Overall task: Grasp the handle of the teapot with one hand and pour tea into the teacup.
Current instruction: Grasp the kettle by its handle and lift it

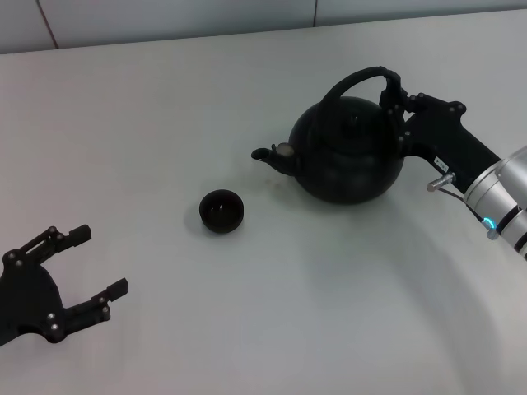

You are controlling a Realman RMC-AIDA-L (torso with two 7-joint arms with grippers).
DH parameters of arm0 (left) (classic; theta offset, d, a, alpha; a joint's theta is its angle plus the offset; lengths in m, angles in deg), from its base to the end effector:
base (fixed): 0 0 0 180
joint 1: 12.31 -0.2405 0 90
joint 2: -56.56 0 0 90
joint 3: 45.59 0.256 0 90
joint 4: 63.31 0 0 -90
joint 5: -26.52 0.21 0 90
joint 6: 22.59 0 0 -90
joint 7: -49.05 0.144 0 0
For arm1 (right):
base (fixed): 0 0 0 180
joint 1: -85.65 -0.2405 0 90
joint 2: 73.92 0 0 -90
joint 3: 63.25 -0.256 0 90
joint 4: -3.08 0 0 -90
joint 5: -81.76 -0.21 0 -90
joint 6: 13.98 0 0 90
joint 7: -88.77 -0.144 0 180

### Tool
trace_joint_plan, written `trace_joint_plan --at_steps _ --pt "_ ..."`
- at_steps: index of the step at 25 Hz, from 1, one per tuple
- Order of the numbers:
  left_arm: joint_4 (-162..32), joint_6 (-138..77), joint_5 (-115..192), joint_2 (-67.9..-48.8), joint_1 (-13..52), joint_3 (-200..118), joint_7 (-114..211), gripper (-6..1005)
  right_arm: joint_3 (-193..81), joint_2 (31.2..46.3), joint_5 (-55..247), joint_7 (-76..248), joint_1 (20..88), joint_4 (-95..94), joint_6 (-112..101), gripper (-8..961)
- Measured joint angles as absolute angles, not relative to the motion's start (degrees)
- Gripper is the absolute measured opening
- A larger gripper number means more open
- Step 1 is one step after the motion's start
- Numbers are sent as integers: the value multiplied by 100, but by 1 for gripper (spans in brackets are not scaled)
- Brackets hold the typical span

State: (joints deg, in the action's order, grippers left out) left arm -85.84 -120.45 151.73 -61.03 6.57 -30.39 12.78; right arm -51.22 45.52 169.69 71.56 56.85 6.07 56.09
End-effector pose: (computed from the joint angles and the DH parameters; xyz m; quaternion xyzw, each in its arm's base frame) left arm -0.3377 0.2335 -0.0038 -0.9251 -0.0874 -0.2743 0.2476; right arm 0.3144 0.3218 -0.0445 -0.7867 0.2088 0.2980 0.4987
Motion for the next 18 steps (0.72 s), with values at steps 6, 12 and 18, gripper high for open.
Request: trace_joint_plan --at_steps 6,12,18 --pt "-8573 -12032 15173 -6108 630 -3039 1284 863 -5141 4552 16938 7131 5741 607 5912 86" --pt "-8572 -12038 15175 -6117 614 -3039 1284 863 -5204 4529 16929 6918 5785 542 6229 85" --pt "-8572 -12050 15177 -6121 607 -3038 1284 864 -5196 4525 16938 6885 5784 494 6245 85"
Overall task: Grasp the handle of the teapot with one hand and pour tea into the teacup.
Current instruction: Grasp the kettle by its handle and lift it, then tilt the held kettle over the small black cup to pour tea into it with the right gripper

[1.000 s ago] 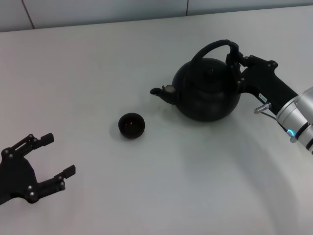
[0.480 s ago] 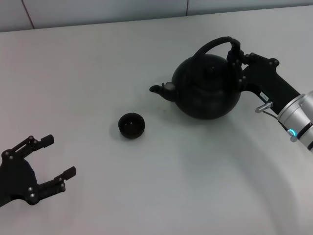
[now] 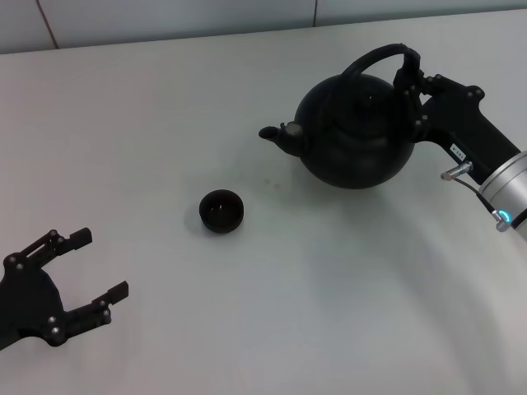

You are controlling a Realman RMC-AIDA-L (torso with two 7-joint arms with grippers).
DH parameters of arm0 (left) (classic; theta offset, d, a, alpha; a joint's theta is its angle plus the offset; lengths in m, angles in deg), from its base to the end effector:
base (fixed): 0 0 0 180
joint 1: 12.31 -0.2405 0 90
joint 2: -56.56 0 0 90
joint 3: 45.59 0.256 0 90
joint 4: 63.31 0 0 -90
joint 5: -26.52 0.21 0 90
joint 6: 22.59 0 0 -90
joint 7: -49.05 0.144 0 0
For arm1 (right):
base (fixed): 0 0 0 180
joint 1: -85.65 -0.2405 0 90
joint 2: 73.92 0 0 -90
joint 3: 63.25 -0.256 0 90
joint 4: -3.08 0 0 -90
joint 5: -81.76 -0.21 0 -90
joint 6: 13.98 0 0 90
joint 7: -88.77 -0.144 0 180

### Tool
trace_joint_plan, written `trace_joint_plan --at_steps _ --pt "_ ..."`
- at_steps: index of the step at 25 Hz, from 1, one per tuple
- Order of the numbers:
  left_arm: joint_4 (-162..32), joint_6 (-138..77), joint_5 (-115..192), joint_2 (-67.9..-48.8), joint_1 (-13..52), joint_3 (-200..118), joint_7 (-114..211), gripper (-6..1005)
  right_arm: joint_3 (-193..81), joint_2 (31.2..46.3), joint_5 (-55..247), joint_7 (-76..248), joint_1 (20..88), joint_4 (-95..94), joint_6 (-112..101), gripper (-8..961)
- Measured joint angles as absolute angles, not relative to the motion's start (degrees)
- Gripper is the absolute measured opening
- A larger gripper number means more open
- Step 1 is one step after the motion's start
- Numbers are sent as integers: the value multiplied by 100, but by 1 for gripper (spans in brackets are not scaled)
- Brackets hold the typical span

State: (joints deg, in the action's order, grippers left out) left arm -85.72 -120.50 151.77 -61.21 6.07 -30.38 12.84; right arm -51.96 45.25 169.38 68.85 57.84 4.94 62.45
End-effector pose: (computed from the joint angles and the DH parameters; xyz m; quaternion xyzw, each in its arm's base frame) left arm -0.3388 0.2300 -0.0054 -0.9244 -0.0919 -0.2753 0.2473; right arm 0.3096 0.3179 -0.0288 -0.7667 0.1964 0.3464 0.5035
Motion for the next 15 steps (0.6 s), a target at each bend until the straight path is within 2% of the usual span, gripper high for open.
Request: trace_joint_plan --at_steps 15 --pt "-8572 -12059 15176 -6133 606 -3039 1284 864 -4277 4517 17151 6192 5278 -143 5893 84"
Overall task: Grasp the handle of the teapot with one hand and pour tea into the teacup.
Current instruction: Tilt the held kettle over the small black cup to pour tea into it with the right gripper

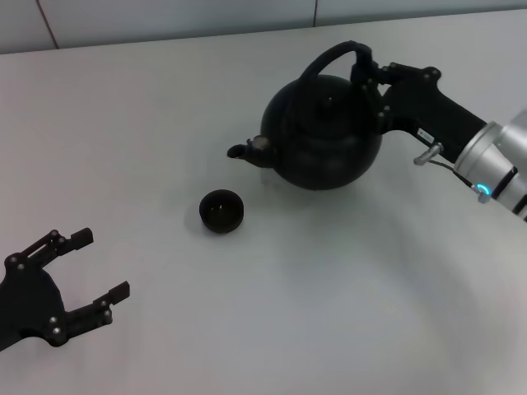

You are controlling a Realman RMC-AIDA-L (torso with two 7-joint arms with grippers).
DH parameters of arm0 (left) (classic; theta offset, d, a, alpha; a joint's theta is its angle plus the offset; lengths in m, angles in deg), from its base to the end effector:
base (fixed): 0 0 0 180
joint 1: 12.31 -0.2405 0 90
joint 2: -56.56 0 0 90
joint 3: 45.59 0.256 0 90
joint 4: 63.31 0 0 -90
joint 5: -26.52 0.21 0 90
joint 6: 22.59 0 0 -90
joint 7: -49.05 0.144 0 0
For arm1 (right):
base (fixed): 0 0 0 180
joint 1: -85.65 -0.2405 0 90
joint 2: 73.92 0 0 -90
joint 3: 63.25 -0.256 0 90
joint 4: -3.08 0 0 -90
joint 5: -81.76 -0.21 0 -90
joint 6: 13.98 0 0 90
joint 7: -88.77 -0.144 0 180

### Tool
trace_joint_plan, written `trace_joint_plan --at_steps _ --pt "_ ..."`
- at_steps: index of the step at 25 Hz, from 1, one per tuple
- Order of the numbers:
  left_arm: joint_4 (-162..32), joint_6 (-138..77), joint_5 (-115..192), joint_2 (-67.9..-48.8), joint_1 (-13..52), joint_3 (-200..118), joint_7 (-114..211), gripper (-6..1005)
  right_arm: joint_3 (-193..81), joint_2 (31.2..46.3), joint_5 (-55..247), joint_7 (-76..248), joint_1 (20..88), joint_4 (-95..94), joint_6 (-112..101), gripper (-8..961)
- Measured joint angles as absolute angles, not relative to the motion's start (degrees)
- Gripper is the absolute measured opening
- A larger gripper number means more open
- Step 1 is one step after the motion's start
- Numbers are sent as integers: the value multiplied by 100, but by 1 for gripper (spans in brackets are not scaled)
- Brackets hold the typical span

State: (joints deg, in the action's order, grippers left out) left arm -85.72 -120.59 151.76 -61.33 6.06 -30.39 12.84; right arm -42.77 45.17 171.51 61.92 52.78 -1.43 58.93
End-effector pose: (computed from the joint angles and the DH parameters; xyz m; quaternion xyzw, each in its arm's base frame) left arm -0.3381 0.2297 -0.0062 -0.9241 -0.0920 -0.2769 0.2467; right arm 0.2868 0.3473 -0.0316 -0.8266 0.1511 0.3231 0.4353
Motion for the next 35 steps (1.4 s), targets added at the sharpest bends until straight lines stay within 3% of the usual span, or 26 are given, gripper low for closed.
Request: trace_joint_plan --at_steps 35 --pt "-8501 -12012 15043 -6156 605 -3039 1284 863 -3107 4535 17148 6885 4907 -1155 5739 83"
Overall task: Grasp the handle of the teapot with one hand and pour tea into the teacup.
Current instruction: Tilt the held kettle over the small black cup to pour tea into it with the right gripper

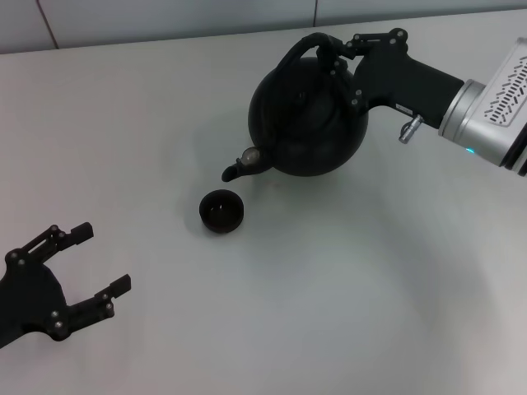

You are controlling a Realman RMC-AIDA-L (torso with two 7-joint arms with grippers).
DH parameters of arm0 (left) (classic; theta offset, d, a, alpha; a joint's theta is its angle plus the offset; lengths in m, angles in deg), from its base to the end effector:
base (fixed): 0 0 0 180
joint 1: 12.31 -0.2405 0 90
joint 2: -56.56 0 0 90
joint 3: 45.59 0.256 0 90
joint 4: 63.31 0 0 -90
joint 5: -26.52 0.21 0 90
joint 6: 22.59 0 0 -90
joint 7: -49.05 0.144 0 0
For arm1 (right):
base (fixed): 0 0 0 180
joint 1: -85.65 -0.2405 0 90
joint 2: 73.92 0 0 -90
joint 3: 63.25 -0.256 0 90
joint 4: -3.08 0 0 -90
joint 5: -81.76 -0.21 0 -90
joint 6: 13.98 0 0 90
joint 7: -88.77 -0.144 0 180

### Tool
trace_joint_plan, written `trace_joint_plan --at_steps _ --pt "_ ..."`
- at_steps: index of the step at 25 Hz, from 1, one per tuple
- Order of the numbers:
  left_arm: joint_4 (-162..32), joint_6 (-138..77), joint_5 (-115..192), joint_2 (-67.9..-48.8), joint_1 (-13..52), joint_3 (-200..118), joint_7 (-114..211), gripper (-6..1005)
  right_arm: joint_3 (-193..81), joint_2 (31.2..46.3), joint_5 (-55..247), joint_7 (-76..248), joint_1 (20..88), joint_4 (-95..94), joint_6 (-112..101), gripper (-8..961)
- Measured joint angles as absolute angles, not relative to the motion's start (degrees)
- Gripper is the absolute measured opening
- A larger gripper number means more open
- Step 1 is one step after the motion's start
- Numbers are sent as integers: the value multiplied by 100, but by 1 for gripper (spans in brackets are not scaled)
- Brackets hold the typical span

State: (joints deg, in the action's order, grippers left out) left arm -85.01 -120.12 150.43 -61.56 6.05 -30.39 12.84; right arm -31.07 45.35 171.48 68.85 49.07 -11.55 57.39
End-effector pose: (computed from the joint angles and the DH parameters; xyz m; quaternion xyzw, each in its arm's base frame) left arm -0.3365 0.2312 -0.0080 -0.9190 -0.0971 -0.2847 0.2550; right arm 0.2563 0.3774 -0.0209 -0.8734 -0.0334 0.2468 0.4185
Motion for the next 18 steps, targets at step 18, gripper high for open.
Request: trace_joint_plan --at_steps 18 --pt "-8491 -12020 15045 -6156 605 -3004 1284 863 -2967 4559 17110 7497 4779 -1112 5698 84"
